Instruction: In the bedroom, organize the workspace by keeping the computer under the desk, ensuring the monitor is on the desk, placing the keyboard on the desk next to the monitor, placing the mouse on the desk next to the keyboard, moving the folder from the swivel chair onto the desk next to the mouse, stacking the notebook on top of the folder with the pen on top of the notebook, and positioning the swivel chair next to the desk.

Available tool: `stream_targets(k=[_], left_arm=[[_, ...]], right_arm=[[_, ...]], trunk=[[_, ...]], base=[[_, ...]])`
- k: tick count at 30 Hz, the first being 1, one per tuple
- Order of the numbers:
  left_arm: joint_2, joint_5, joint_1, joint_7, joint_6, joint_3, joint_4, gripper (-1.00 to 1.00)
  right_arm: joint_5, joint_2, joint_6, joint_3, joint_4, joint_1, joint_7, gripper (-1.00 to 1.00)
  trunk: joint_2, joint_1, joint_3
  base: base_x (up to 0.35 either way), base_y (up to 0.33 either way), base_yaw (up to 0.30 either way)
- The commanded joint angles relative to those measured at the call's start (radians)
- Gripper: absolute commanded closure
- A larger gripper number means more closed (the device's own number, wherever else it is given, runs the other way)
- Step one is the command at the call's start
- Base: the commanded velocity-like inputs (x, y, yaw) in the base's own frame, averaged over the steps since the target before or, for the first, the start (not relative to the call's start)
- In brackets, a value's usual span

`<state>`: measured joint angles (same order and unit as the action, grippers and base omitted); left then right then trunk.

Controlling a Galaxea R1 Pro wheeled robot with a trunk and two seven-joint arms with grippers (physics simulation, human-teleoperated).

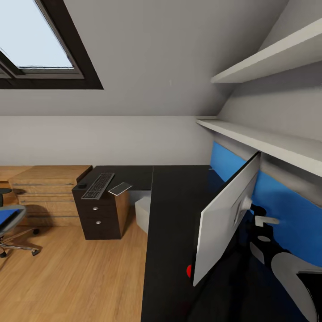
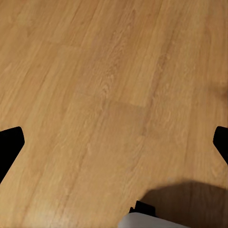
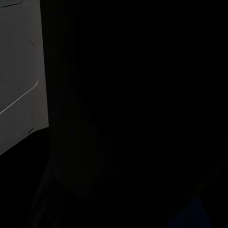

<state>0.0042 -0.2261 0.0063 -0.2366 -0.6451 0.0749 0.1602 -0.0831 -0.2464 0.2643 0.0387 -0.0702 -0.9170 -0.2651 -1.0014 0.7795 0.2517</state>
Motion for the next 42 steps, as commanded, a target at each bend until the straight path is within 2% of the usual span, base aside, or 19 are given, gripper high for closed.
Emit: stream_targets(k=[1,39,40,42], left_arm=[[0.0,-0.007,0.001,-0.004,-0.001,0.008,0.002,-1.0],[0.0,-0.007,0.001,-0.004,-0.002,0.006,0.002,-1.0],[0.001,-0.007,0.001,-0.004,-0.002,0.006,0.002,-1.0],[0.001,-0.007,0.0,-0.004,-0.002,0.006,0.002,-1.0]], right_arm=[[-0.03,-0.001,0.01,0.012,0.004,0.0,-0.009,1.0],[-0.03,-0.001,-0.003,0.012,0.004,0.0,-0.012,1.0],[-0.03,-0.001,-0.003,0.012,0.004,0.0,-0.012,-1.0],[-0.03,-0.001,-0.003,0.012,0.004,0.0,-0.013,-1.0]], trunk=[[-0.001,0.0,0.001],[-0.001,0.0,0.001],[-0.001,0.0,0.001],[-0.001,0.0,0.001]], base=[[0.0,-0.001,0.0],[0.017,0.029,0.0],[0.0,0.0,0.0],[0.0,0.0,0.0]])
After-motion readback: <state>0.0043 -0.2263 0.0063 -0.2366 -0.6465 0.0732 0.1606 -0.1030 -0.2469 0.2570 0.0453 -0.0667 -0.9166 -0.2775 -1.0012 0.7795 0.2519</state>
